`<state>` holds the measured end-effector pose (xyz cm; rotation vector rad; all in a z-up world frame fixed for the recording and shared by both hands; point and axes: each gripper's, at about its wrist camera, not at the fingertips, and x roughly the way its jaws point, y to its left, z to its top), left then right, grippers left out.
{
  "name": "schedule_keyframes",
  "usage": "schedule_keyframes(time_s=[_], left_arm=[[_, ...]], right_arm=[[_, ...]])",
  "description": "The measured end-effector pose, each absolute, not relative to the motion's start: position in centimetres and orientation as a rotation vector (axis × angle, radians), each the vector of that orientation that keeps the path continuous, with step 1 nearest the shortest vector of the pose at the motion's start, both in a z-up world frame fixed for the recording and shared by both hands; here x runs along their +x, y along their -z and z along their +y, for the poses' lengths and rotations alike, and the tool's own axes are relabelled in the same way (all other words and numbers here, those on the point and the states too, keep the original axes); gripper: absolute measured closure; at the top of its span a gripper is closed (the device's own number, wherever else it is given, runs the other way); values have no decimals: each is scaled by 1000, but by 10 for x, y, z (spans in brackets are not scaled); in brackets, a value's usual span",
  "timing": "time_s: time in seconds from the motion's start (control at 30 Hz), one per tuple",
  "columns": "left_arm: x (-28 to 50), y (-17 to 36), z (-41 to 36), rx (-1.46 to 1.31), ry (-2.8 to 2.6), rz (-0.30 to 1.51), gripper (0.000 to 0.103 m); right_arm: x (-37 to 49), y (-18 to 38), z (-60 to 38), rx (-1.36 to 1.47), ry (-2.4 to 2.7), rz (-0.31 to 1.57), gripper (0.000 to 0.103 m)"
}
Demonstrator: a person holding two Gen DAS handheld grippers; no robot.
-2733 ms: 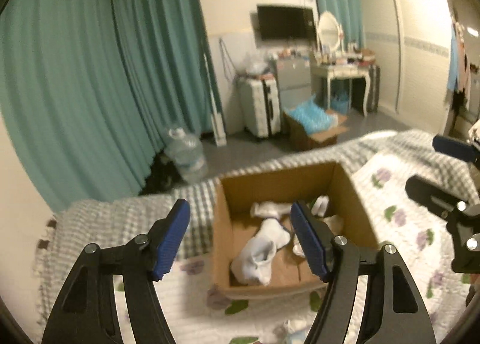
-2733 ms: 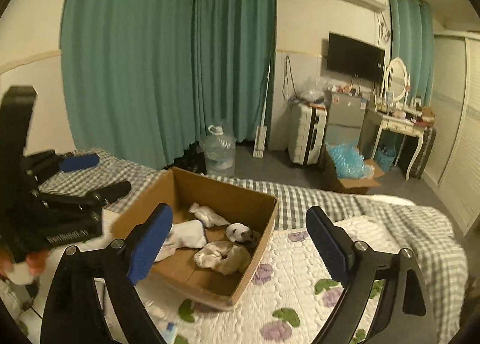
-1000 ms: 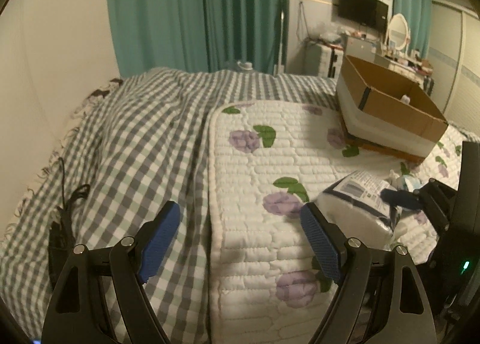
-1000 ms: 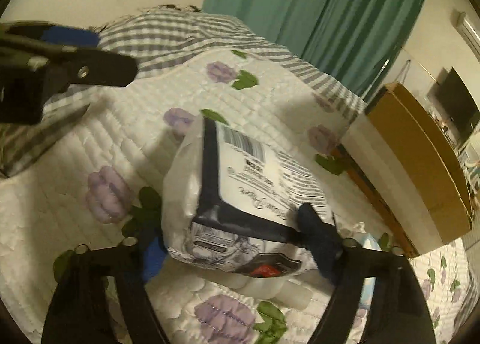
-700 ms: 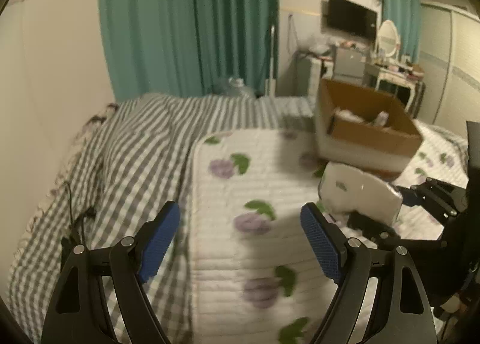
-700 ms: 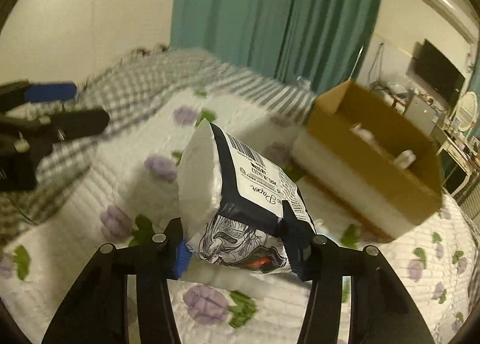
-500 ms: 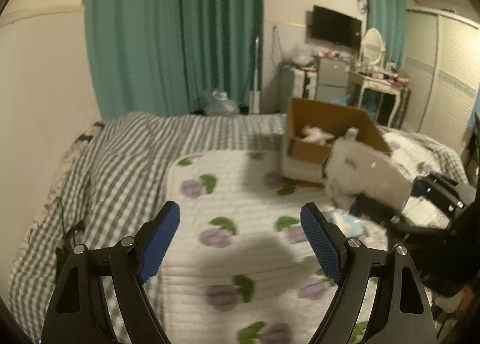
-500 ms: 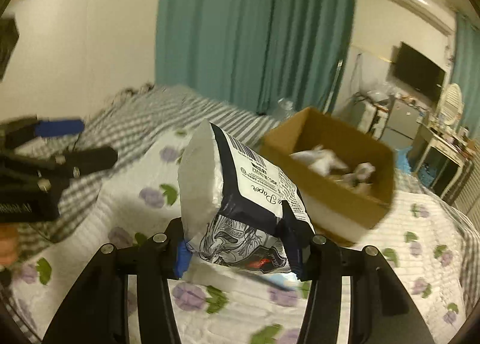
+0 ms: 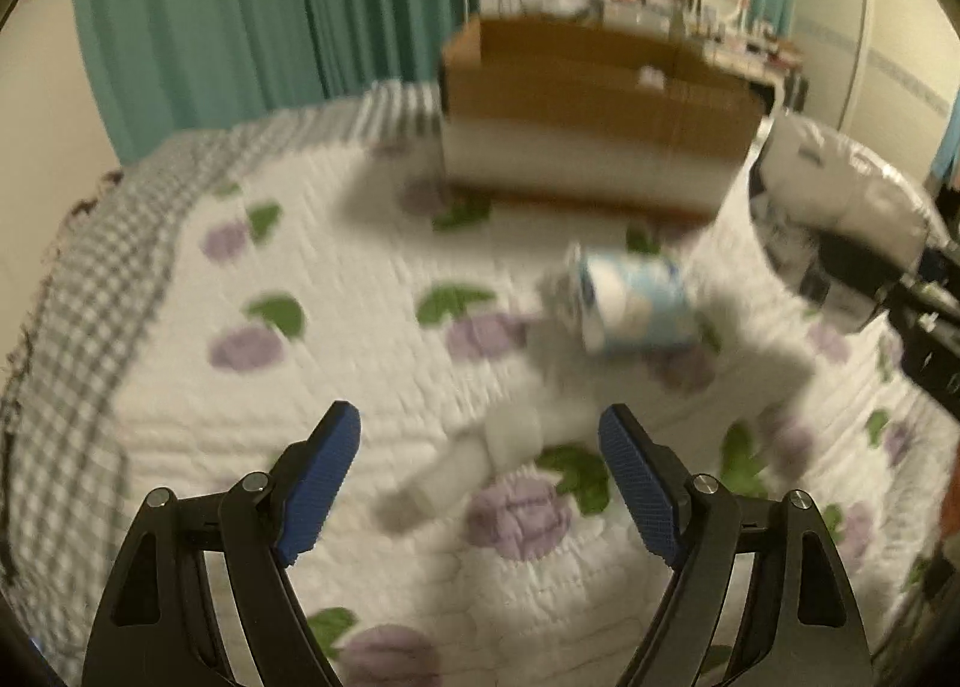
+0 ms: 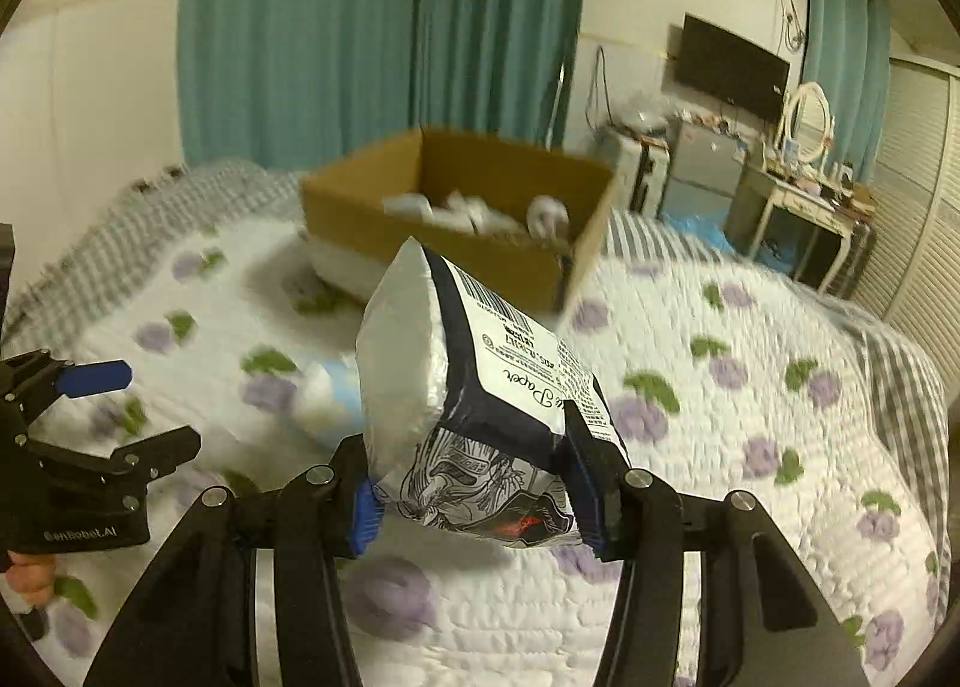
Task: Organize soft objects
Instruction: 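Grasp the white foam tube with the left gripper while the right gripper holds the tissue pack, then carry the tissue pack and foam tube into the box and open both grippers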
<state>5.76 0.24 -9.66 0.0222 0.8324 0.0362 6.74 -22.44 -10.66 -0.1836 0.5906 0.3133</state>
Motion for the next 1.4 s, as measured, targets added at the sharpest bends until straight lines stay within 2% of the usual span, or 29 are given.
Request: schedule_keyframes(time_s=[0.13, 0.3, 0.33, 0.43, 0.7, 1.1, 1.4], left_arm=[[66, 134, -7, 45, -48, 895, 21], [78, 154, -10, 60, -35, 930, 22], [79, 157, -10, 60, -29, 935, 26], [80, 158, -11, 56, 3, 929, 54], [64, 149, -22, 94, 60, 901, 74], [44, 112, -26, 91, 75, 841, 74], [57, 53, -36, 91, 93, 744, 74]], right_arm=[[77, 130, -229, -200, -312, 641, 53], [84, 139, -228, -202, -314, 649, 53], [85, 140, -228, -199, -314, 651, 53], [86, 141, -227, -195, -316, 656, 53], [83, 138, -230, -180, -316, 654, 53], [49, 106, -236, -136, -327, 580, 53], [47, 45, -249, -71, -375, 459, 53]])
